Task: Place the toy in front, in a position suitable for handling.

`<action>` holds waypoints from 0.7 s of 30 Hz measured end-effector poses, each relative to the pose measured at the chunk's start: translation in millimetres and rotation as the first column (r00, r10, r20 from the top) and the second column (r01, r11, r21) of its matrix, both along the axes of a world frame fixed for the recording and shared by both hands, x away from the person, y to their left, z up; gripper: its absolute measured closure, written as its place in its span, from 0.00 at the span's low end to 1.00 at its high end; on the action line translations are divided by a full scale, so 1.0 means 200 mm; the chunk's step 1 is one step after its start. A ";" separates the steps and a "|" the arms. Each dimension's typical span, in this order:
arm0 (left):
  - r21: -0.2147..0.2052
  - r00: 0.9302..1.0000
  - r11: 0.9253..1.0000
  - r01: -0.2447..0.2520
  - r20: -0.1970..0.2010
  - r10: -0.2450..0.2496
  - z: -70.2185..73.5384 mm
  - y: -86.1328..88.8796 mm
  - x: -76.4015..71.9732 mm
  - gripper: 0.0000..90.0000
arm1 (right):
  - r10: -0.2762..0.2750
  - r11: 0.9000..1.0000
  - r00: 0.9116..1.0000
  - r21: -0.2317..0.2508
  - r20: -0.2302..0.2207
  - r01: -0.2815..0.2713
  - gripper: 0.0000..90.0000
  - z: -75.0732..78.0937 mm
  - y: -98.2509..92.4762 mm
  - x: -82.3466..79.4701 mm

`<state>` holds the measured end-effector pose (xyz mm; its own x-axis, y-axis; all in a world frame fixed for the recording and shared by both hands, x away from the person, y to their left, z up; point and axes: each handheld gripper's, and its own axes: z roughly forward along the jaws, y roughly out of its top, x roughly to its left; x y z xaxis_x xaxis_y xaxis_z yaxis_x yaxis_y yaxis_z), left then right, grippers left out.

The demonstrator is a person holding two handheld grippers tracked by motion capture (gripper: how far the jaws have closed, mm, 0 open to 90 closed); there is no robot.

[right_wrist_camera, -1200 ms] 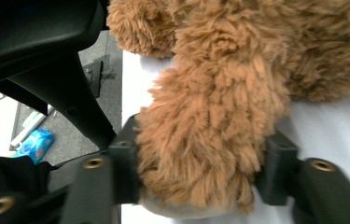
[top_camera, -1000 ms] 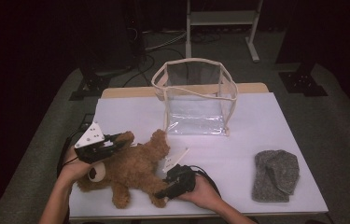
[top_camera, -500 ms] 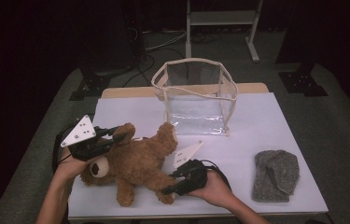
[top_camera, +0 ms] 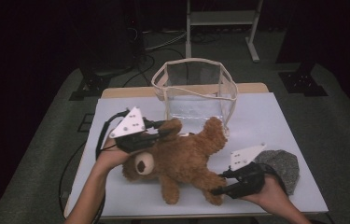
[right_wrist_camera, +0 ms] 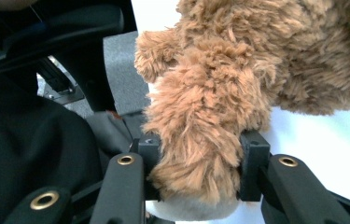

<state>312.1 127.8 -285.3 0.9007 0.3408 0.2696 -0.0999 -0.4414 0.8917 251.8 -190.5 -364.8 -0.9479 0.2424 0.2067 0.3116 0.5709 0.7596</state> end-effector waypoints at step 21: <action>0.030 0.989 0.997 0.077 -0.125 -0.072 -0.28 -0.24 0.15 0.55 | -0.190 0.981 0.979 -0.037 -0.068 0.188 0.44 -0.25 -0.40 -0.03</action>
<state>342.9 79.5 -340.3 0.9504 0.2639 0.1646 -0.0233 -0.4674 0.8838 246.3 -270.8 -415.4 -0.8675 0.4231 0.2614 0.4684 0.5185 0.7154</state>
